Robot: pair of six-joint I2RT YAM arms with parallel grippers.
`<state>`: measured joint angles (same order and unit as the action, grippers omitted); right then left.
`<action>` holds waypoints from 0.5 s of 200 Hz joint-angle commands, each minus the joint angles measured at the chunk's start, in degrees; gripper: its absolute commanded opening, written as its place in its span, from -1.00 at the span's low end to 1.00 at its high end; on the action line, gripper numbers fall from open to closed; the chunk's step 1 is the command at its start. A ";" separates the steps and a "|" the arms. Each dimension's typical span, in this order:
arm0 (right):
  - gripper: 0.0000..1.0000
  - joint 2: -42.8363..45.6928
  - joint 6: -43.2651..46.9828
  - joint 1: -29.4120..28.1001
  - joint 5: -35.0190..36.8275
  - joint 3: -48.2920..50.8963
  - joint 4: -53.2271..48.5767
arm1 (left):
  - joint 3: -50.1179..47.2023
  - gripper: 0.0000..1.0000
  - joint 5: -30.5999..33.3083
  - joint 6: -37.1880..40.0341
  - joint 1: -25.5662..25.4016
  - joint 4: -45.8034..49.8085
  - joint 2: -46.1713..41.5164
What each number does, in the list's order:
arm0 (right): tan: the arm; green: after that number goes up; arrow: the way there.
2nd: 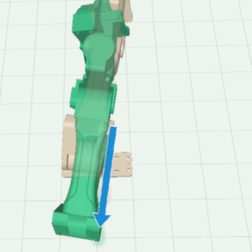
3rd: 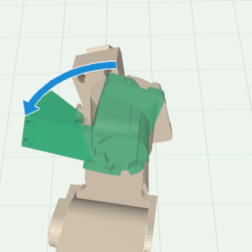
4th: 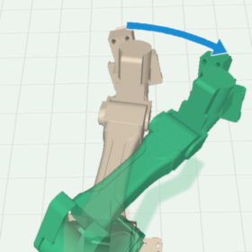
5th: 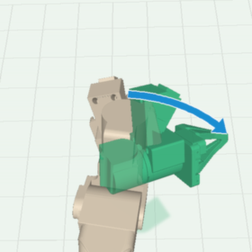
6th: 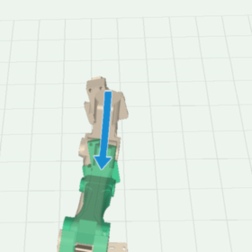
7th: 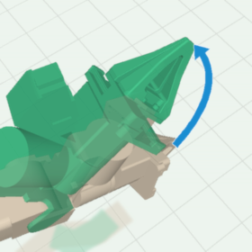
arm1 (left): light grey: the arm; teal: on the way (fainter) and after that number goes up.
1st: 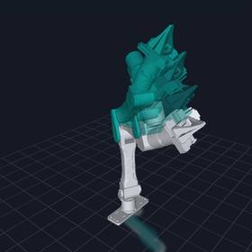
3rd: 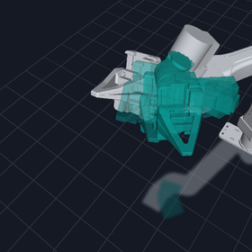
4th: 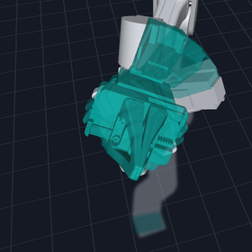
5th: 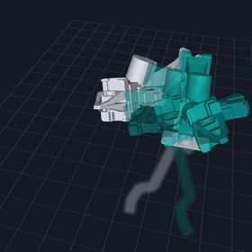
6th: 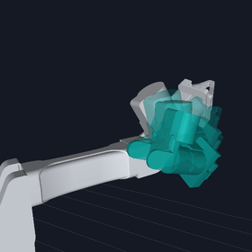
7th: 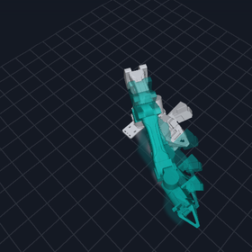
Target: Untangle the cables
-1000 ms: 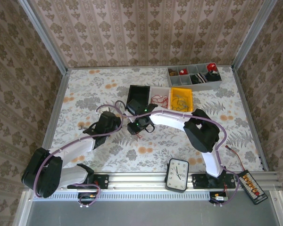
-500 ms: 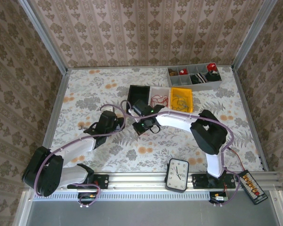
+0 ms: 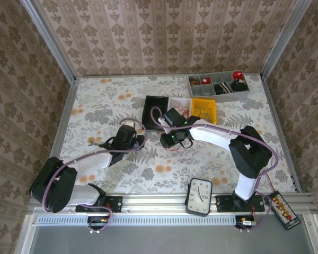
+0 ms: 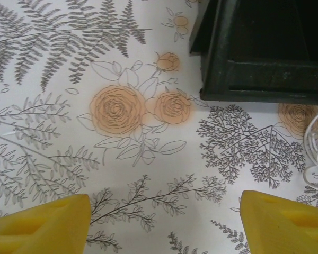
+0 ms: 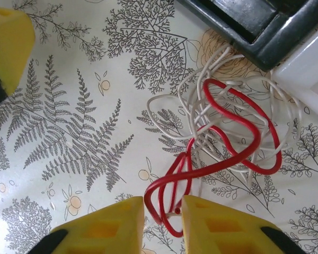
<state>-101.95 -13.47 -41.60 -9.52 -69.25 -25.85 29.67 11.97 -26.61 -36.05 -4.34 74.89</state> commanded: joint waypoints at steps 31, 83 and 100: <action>-0.33 -1.19 -1.82 -0.08 -2.29 -1.01 0.15 | 2.94 0.48 0.28 2.81 -1.38 -0.81 1.30; -0.32 -3.27 -2.10 -0.14 -0.65 -0.29 0.56 | 2.41 0.48 -0.03 2.94 -1.47 -1.36 0.73; -0.52 -3.69 -2.46 -0.10 0.08 0.16 1.87 | 2.49 0.48 -1.49 3.89 -1.64 -2.23 0.95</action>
<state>-104.27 -15.11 -41.63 -10.72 -69.28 -25.56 31.29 11.88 -24.99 -37.21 -4.82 75.92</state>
